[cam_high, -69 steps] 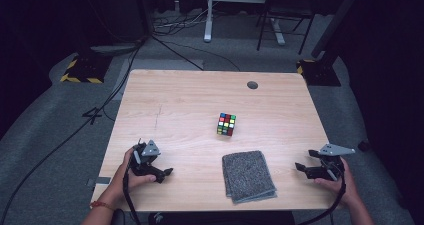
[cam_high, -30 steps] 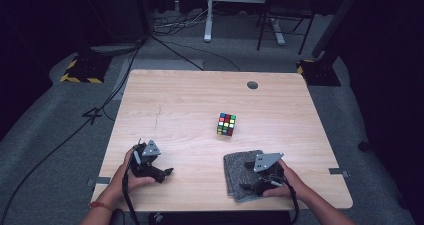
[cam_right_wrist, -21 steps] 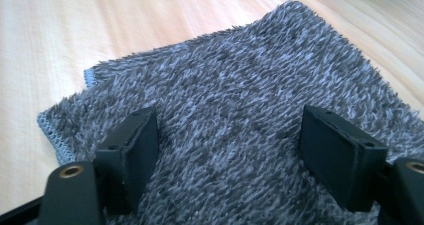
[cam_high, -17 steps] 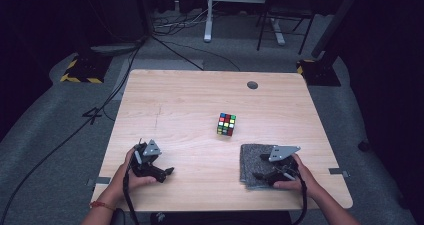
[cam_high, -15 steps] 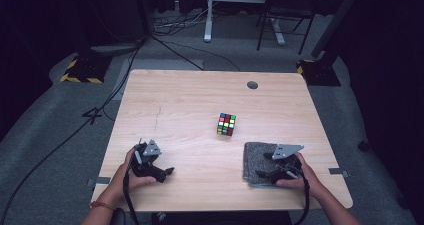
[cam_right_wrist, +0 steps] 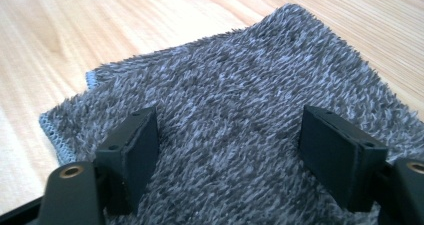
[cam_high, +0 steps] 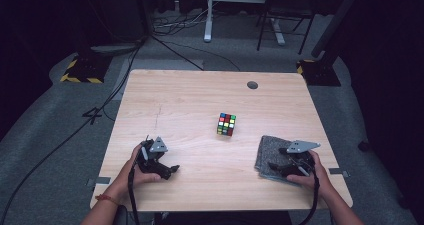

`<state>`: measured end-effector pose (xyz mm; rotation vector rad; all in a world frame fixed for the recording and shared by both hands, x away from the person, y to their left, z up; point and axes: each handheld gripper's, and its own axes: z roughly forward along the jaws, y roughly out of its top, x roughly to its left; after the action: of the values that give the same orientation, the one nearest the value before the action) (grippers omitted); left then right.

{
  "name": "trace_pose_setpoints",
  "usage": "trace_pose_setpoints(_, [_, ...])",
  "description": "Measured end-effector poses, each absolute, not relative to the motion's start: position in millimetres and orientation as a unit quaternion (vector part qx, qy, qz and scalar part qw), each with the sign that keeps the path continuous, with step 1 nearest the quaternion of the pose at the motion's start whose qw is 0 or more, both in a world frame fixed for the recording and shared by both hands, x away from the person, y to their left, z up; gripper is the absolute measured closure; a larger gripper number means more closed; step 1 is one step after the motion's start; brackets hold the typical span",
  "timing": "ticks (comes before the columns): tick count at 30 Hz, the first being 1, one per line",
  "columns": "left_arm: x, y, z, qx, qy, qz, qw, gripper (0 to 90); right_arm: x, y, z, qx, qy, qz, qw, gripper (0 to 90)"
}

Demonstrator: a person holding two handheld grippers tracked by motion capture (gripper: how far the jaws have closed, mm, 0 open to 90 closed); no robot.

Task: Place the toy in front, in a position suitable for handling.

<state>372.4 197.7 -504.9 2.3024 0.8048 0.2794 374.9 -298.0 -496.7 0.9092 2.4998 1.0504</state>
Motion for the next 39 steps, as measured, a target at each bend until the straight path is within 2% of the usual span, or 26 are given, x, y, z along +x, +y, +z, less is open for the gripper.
trace_pose_setpoints(16, [426, 150, -504, 0.891, 0.285, 0.097, 0.339, 0.2, 371, -323, -498, 0.327, 0.861, 0.362, 0.147, 25.9])
trace_pose_setpoints(29, [466, 95, -503, 0.907, 0.233, 0.073, 0.343, 1.5, 373, -323, -498, 0.324, 0.863, 0.362, 0.141, 25.2])
trace_pose_setpoints(33, [480, 81, -502, 0.905, 0.218, 0.070, 0.358, 10.8, 373, -324, -498, 0.324, 0.862, 0.364, 0.140, 25.1])
trace_pose_setpoints(34, [484, 75, -501, 0.904, 0.217, 0.072, 0.361, 17.9, 373, -324, -498, 0.323, 0.861, 0.366, 0.140, 25.1])
trace_pose_setpoints(36, [488, 70, -501, 0.906, 0.214, 0.064, 0.361, 15.1, 373, -324, -499, 0.323, 0.860, 0.369, 0.140, 25.1])
trace_pose_setpoints(39, [496, 59, -497, 0.915, 0.197, 0.055, 0.349, 17.0, 373, -324, -499, 0.322, 0.861, 0.367, 0.140, 25.1])
